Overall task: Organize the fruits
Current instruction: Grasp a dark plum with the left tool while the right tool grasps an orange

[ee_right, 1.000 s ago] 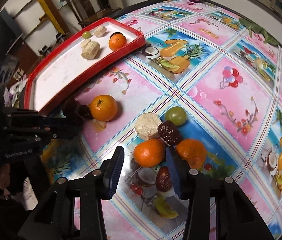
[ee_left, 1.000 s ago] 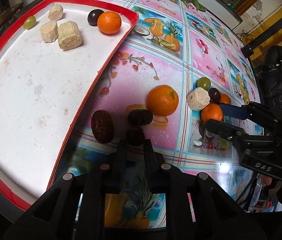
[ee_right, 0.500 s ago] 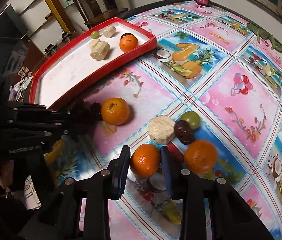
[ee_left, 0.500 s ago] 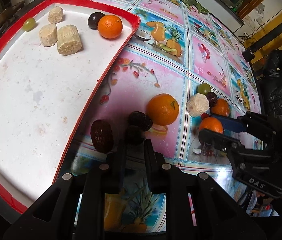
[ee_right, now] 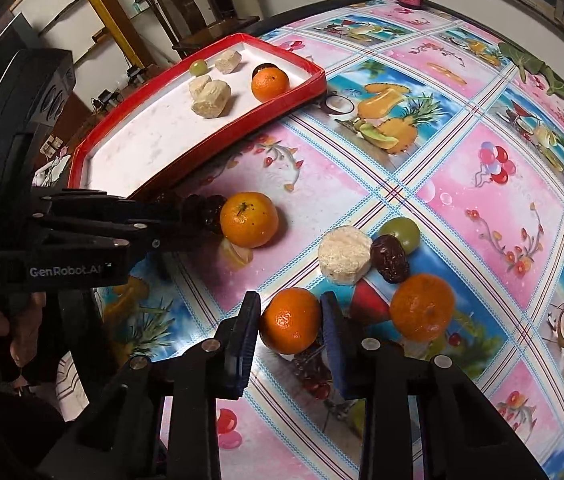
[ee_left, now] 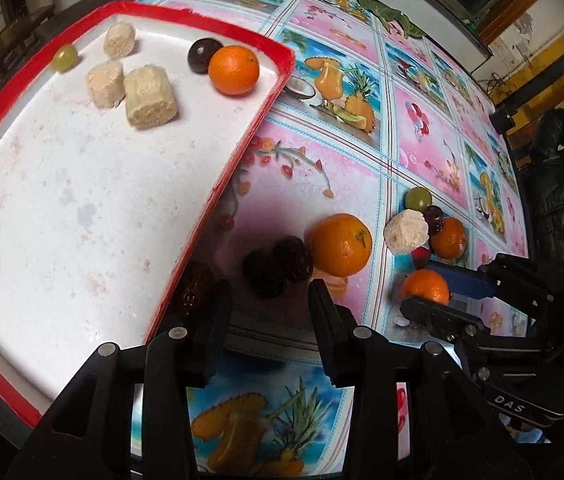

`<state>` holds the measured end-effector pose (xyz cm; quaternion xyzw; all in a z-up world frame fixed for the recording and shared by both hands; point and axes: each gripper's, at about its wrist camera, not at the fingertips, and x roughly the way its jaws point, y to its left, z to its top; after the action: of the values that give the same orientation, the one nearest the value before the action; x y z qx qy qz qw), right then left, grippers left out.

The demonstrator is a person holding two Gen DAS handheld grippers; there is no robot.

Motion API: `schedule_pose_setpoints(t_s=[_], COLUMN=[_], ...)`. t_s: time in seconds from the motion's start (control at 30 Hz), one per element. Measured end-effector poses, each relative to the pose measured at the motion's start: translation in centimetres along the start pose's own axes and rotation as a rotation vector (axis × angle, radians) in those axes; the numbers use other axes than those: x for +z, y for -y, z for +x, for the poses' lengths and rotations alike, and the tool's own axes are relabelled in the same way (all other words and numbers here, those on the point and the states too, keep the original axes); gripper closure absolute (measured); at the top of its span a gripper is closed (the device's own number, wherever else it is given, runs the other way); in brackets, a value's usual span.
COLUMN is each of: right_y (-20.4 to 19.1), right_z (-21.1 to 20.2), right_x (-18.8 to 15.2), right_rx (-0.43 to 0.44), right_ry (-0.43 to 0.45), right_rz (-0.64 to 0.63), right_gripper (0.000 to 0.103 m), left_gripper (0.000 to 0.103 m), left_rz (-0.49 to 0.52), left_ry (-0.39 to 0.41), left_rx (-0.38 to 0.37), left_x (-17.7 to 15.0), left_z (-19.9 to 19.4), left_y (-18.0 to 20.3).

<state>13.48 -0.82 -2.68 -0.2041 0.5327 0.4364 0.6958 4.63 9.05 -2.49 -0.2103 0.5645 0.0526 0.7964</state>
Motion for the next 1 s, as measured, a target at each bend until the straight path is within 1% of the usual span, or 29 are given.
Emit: schedule_pose_setpoints(t_s=[0.13, 0.17, 0.2, 0.23, 0.27, 0.37, 0.5, 0.8, 1.0], right_y=[-0.2, -0.3, -0.3, -0.3, -0.3, -0.5, -0.5, -1.1, -1.5], right_z=[-0.1, -0.2, -0.2, -0.3, -0.3, -0.3, -0.2, -0.3, -1.3], right_x=[0.0, 0.0, -0.1, -0.1, -0.1, -0.1, 0.0, 0.1, 0.6], right_rx=[0.004, 0.005, 0.006, 0.009, 0.010, 0.013, 0.019, 0.030, 0.043], right_ry=[0.002, 0.004, 0.005, 0.006, 0.006, 0.008, 0.012, 0.025, 0.052], right_rz=[-0.001, -0.001, -0.001, 0.000, 0.001, -0.001, 0.004, -0.010, -0.014], right_gripper=[0.072, 0.072, 0.072, 0.072, 0.072, 0.072, 0.072, 0.072, 0.072], left_gripper=[0.066, 0.069, 0.076, 0.078, 0.082, 0.082, 0.082, 0.082, 0.082], left_rz=[0.039, 0.048, 0.059, 0.064, 0.066, 0.099, 0.117, 0.105, 0.102], left_ry=[0.002, 0.003, 0.001, -0.004, -0.011, -0.034, -0.041, -0.016, 0.014], left_rx=[0.023, 0.026, 0.028, 0.022, 0.012, -0.017, -0.025, -0.025, -0.011], left_x=[0.5, 0.6, 0.7, 0.7, 0.7, -0.1, -1.1, -1.5, -1.1], left_z=[0.3, 0.4, 0.5, 0.5, 0.5, 0.3, 0.1, -1.1, -3.2], left_y=[0.6, 0.6, 0.7, 0.6, 0.6, 0.9, 1.4, 1.5, 0.7])
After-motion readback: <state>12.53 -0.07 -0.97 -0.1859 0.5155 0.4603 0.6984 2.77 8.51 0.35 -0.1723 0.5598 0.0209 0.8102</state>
